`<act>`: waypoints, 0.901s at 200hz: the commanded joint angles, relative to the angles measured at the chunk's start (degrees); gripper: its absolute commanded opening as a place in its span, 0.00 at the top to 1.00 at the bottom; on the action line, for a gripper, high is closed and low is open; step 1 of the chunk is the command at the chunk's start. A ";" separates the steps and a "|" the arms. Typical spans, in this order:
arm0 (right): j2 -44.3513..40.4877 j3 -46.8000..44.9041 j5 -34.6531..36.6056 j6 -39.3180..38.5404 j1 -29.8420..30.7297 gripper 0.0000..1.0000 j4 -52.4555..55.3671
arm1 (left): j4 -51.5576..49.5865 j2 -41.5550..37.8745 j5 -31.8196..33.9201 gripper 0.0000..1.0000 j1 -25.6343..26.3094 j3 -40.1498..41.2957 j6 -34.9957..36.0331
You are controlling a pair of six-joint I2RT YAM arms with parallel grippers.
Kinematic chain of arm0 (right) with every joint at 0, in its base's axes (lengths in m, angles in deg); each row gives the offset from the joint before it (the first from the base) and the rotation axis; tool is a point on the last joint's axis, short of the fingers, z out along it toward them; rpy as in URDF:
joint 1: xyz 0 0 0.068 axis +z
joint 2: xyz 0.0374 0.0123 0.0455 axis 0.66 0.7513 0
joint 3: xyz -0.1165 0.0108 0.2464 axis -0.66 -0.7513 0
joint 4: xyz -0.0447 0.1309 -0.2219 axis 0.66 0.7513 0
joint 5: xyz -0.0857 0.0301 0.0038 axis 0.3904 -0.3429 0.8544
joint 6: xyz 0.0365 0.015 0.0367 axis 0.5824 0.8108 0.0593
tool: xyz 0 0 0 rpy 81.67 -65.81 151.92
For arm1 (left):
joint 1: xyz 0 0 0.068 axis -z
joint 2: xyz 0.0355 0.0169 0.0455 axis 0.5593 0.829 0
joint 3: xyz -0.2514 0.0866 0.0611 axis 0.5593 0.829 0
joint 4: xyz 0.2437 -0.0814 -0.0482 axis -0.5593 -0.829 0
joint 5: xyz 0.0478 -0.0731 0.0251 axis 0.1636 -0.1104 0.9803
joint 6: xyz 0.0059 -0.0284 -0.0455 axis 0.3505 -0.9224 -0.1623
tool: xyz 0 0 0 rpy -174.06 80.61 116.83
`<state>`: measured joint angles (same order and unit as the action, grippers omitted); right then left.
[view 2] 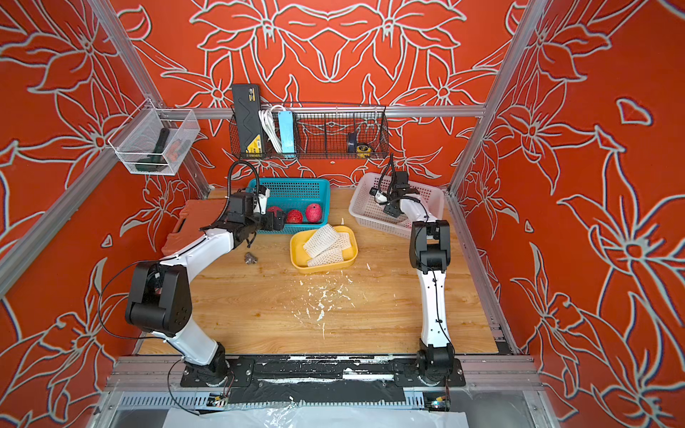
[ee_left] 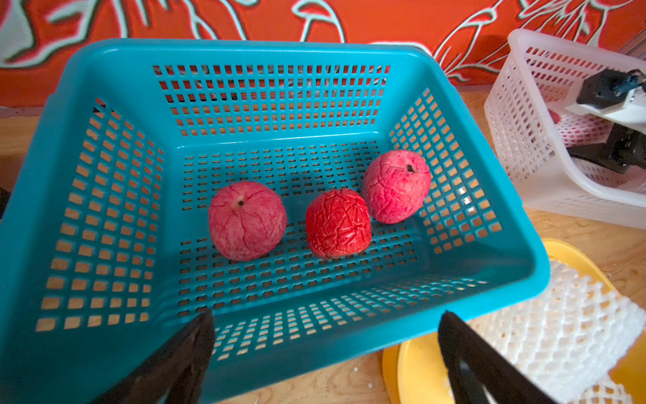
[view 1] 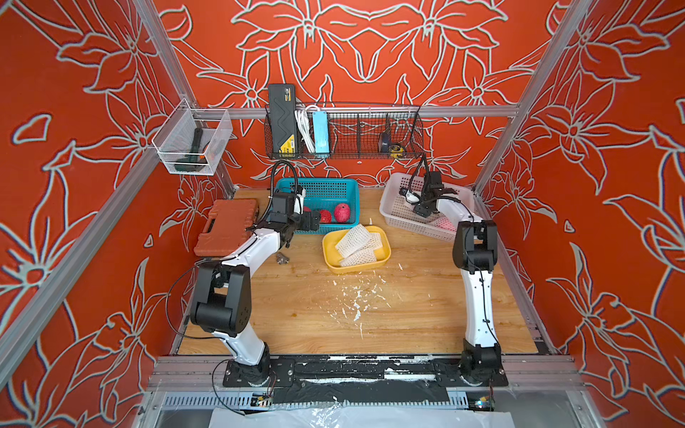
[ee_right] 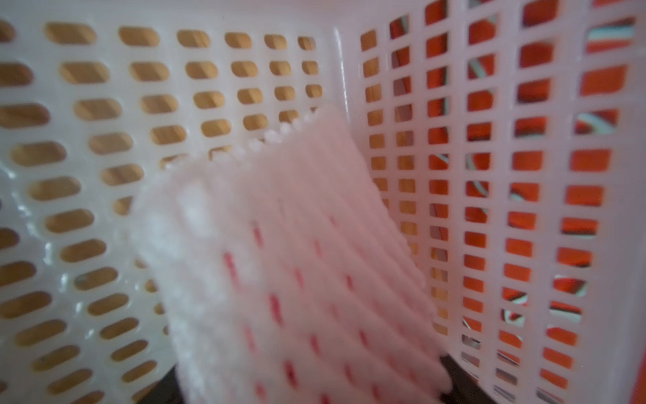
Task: Remove foam nets from apples
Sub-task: Pick up the apple from the basket, then place the apple at the center of the board.
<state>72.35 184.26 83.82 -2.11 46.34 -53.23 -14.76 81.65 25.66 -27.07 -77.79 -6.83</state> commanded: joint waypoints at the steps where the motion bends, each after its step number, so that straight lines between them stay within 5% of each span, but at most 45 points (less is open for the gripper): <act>1: -1.59 -3.38 -1.96 1.00 -0.30 0.29 -3.27 | -0.83 0.16 -0.23 0.02 0.49 -0.14 0.58; 107: -21.75 -14.43 -8.33 8.21 1.21 0.33 -5.44 | -0.98 -4.76 -1.32 0.02 2.01 1.86 0.14; 180: -44.58 -36.89 -18.80 22.16 9.55 0.35 -7.75 | -2.24 -13.26 -4.87 0.02 3.23 6.98 -0.38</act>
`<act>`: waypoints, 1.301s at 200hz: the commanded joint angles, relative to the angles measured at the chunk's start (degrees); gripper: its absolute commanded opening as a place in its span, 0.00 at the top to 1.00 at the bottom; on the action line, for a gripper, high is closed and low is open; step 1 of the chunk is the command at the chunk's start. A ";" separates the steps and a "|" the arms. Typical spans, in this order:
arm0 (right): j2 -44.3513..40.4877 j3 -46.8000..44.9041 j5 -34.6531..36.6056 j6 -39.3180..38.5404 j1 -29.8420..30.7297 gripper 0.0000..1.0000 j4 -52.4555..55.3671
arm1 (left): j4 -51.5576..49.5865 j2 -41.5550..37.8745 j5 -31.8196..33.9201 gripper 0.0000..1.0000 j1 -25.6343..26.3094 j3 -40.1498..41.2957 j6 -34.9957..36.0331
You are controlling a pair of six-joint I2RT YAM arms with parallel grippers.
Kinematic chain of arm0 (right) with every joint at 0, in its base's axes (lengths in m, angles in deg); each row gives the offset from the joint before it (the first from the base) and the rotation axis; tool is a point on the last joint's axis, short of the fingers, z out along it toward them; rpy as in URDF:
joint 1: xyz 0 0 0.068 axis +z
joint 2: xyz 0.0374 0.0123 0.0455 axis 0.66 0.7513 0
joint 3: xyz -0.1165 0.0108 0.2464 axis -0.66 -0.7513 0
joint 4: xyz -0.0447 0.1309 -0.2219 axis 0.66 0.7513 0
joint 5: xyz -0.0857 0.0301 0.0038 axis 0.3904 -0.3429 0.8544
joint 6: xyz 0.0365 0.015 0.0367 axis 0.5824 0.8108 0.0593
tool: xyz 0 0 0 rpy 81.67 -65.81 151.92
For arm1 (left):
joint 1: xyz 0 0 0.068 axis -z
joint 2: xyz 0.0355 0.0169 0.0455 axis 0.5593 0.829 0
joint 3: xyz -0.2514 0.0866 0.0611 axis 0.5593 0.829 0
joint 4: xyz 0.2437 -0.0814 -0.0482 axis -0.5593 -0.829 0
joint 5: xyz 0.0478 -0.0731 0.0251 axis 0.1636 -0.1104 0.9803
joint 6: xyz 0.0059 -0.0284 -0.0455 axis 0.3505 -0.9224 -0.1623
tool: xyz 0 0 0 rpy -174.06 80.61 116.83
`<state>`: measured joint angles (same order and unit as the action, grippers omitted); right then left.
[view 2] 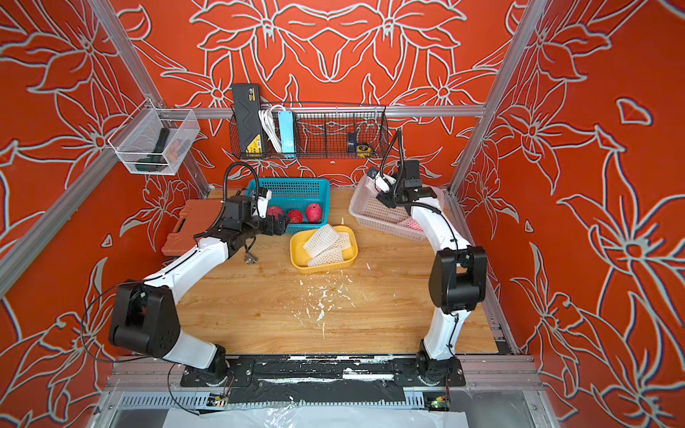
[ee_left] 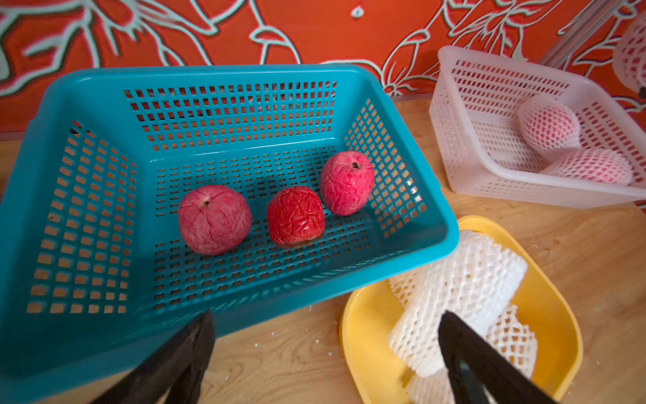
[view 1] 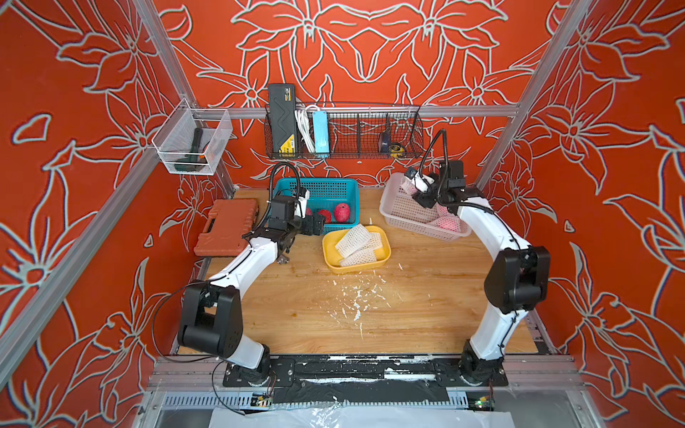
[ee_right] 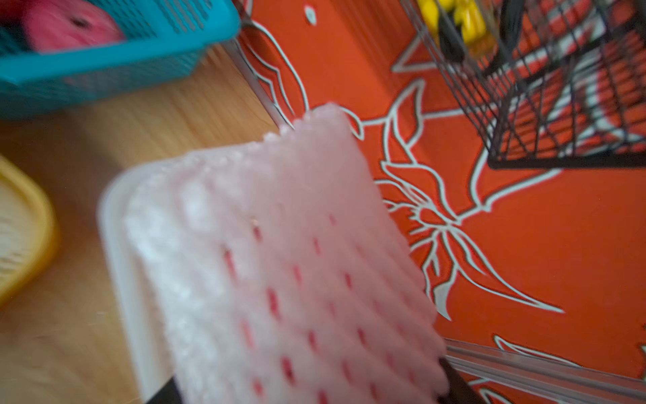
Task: Remove foam nets from apples
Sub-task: Place the apple at the center of the board.
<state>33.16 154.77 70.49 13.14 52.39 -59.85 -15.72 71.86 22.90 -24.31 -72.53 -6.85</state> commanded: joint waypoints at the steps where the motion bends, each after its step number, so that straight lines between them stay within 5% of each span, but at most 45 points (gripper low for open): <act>1: -5.83 -7.84 -5.53 7.07 3.72 0.35 -1.20 | -1.28 -3.61 -2.26 0.02 0.49 1.85 -0.36; 59: -24.63 -29.93 -13.11 16.80 12.04 0.35 -8.93 | -3.12 -10.45 -2.11 0.02 1.64 6.09 -0.10; 131: -37.68 -45.89 -23.90 24.54 17.36 0.35 -13.34 | -4.57 -15.43 -3.40 0.02 1.95 11.00 -0.13; 260: -25.78 -52.70 -36.55 23.23 24.75 0.35 -25.38 | -7.51 -18.78 -3.16 0.02 2.08 14.61 1.76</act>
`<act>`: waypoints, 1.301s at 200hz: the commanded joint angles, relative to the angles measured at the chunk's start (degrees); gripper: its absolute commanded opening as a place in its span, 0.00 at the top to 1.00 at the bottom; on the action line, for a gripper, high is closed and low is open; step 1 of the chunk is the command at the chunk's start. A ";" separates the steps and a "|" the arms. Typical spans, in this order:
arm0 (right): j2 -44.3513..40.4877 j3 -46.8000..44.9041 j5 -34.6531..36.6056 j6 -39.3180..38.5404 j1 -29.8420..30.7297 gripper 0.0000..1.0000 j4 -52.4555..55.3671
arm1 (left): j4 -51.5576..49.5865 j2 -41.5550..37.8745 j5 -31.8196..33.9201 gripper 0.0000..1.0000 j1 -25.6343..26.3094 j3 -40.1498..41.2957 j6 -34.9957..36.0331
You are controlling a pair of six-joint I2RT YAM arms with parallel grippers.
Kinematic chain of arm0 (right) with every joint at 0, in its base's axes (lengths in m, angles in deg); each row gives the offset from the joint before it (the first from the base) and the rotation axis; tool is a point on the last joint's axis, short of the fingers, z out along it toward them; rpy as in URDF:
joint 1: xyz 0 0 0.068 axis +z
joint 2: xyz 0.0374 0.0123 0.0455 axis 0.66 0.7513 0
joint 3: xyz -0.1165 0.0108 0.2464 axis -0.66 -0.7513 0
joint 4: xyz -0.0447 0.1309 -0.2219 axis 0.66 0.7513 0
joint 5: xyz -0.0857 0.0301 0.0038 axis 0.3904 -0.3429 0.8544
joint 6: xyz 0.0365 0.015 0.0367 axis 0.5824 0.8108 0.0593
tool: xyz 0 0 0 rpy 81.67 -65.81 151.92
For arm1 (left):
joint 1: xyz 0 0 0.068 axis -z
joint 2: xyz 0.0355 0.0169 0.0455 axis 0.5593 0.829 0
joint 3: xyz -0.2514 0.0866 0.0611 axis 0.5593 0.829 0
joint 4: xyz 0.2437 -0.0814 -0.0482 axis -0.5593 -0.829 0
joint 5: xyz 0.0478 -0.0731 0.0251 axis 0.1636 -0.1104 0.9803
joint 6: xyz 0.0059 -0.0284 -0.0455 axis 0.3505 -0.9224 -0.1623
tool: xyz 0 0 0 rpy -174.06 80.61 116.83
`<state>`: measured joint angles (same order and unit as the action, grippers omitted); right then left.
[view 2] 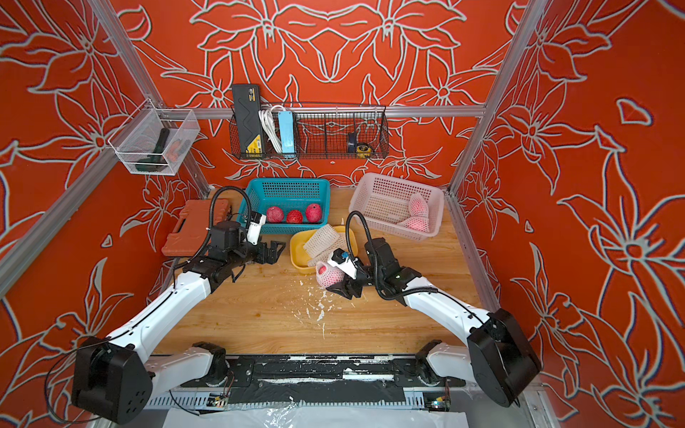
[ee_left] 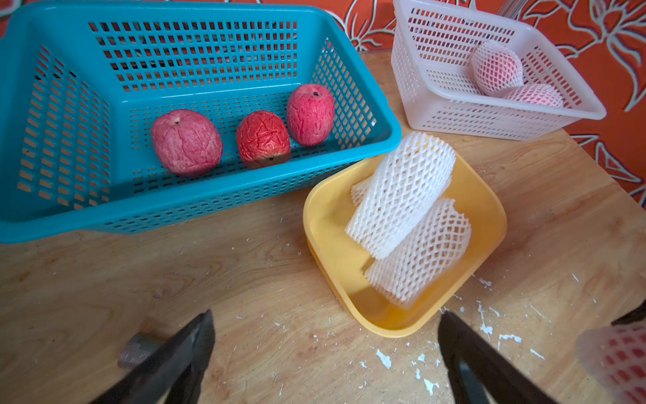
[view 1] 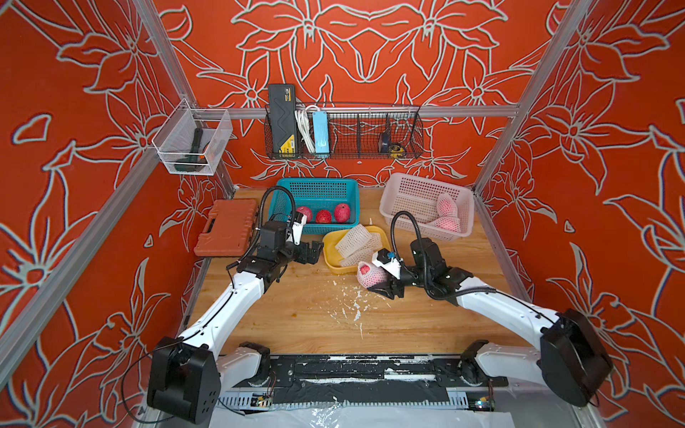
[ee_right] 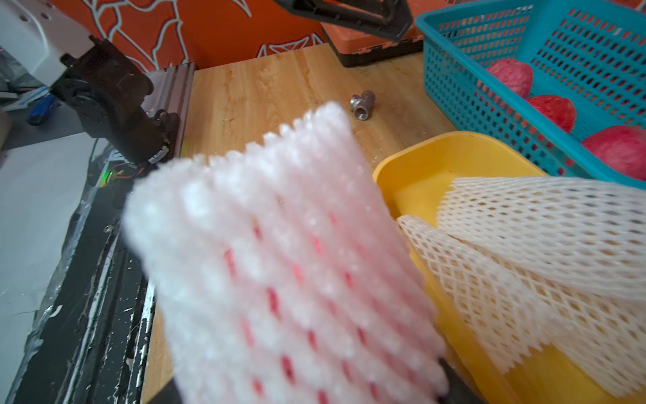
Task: Remove foam nets from apples
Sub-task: Place the apple at the center of the board.
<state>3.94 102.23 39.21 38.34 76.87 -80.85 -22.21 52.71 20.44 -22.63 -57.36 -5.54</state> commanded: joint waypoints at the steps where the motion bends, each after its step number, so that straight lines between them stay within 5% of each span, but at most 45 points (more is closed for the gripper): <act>1: 3.58 -0.13 -5.40 -2.01 0.28 0.35 -4.49 | -1.07 0.36 -0.71 0.02 0.40 -0.55 0.44; 91: 19.58 -5.08 -11.15 -0.94 0.20 0.34 -25.94 | -0.76 4.03 -4.24 0.02 2.29 0.55 1.97; 260: 30.44 -12.14 -0.50 9.44 -3.91 0.23 -47.66 | -0.15 4.72 -8.22 0.02 7.49 4.45 3.72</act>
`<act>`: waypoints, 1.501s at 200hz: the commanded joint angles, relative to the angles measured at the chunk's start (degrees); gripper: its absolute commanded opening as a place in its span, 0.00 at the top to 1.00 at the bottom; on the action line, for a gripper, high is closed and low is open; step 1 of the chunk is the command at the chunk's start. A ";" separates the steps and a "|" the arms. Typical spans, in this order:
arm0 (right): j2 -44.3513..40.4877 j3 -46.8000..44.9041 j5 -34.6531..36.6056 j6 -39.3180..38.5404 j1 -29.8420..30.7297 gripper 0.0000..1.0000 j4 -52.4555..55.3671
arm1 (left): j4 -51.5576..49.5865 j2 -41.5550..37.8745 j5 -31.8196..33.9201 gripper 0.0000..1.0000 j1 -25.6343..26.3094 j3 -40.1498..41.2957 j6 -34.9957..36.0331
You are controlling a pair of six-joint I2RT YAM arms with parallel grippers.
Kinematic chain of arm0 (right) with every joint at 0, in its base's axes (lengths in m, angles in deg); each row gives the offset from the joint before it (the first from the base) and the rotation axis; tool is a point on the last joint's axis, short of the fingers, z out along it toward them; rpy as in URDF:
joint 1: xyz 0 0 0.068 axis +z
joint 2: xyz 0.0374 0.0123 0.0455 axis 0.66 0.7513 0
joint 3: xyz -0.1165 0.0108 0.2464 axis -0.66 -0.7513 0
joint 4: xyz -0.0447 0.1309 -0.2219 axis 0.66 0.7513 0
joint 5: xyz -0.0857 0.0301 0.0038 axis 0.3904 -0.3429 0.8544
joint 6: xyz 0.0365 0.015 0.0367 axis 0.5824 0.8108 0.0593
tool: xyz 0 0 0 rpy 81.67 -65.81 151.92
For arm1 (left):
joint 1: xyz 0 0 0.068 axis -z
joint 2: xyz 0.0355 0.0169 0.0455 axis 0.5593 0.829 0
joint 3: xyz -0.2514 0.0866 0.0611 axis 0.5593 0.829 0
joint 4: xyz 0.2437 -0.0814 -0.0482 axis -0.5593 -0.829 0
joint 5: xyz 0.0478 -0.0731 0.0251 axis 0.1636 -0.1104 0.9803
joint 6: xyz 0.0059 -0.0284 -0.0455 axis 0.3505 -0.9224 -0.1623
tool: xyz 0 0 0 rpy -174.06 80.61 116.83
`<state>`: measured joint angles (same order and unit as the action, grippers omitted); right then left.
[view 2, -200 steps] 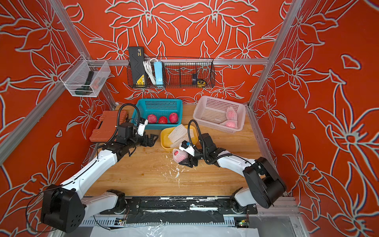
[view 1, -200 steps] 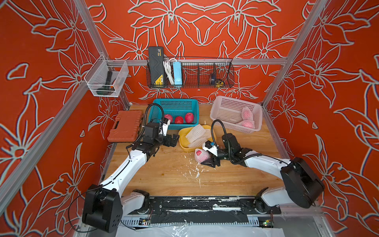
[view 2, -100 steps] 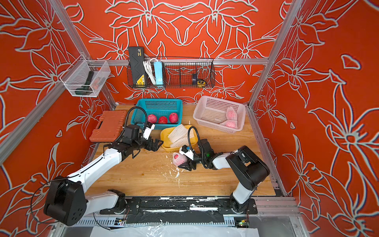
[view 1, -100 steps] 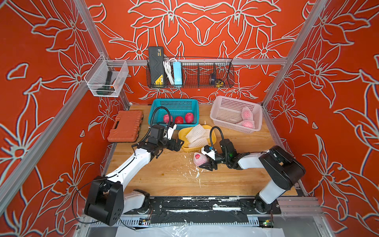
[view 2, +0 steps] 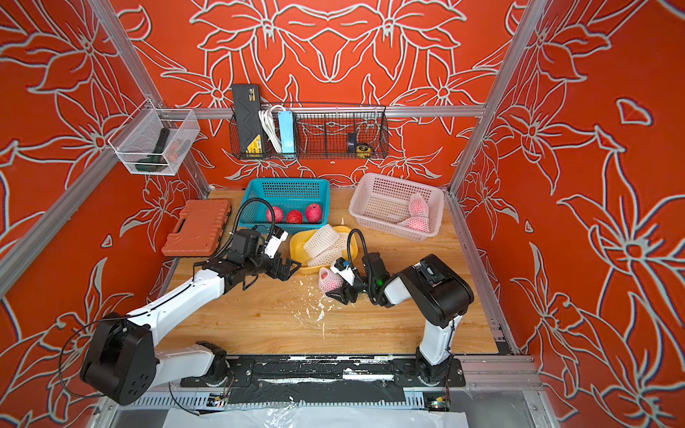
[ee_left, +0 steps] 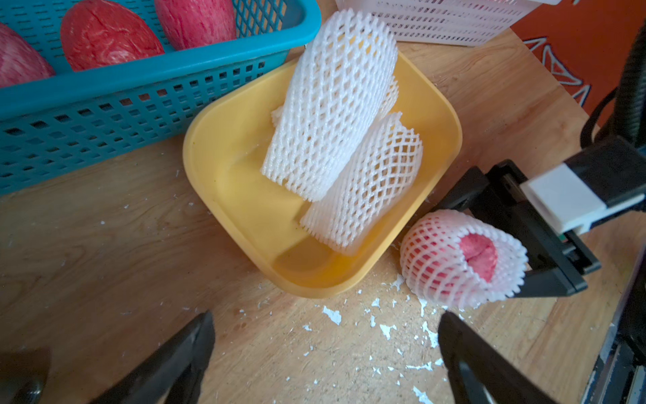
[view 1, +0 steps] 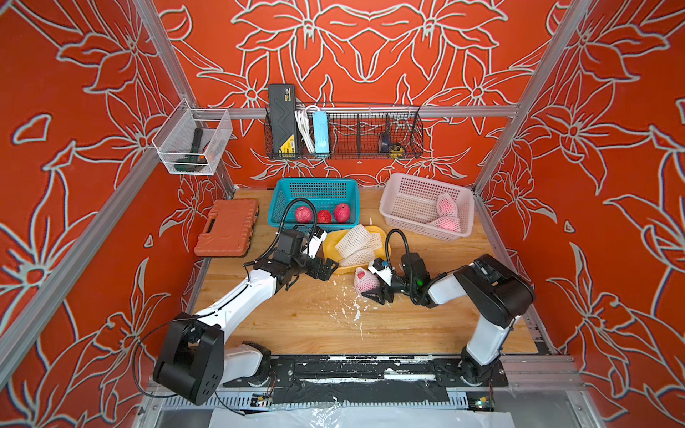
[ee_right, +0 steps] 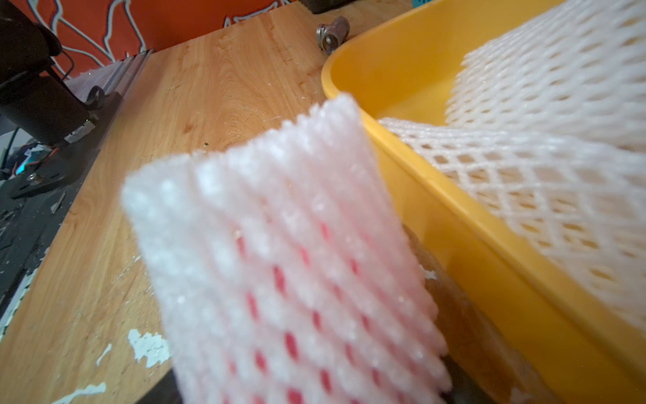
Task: Remove foam nets from apples
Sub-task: Place the apple at the center of the board, then remove the foam net from the apple.
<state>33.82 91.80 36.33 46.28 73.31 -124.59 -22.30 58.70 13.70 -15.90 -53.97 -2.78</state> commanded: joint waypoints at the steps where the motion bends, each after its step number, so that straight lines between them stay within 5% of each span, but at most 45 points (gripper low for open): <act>1: 0.56 -1.72 2.51 1.51 -0.32 0.23 -3.93 | -0.06 -1.30 -1.47 0.02 0.82 1.11 0.95; 78: -1.61 -3.72 7.34 0.78 -1.16 0.10 -3.48 | -0.32 -0.52 -2.92 0.02 4.84 1.44 1.78; 130: -4.44 -3.69 10.38 2.04 -1.46 0.10 -1.04 | -0.06 0.69 -1.77 0.02 7.11 1.18 1.90; 222: -8.53 -2.16 13.11 1.20 -1.48 0.12 7.19 | 0.50 0.70 1.25 0.18 8.44 2.88 1.94; 300: -10.49 -1.78 13.36 0.88 -1.44 0.14 11.33 | 5.65 3.41 -4.60 0.28 8.43 3.28 -2.86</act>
<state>24.97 89.16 49.49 47.55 72.04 -115.12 -19.04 60.54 12.17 -7.68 -51.04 -4.16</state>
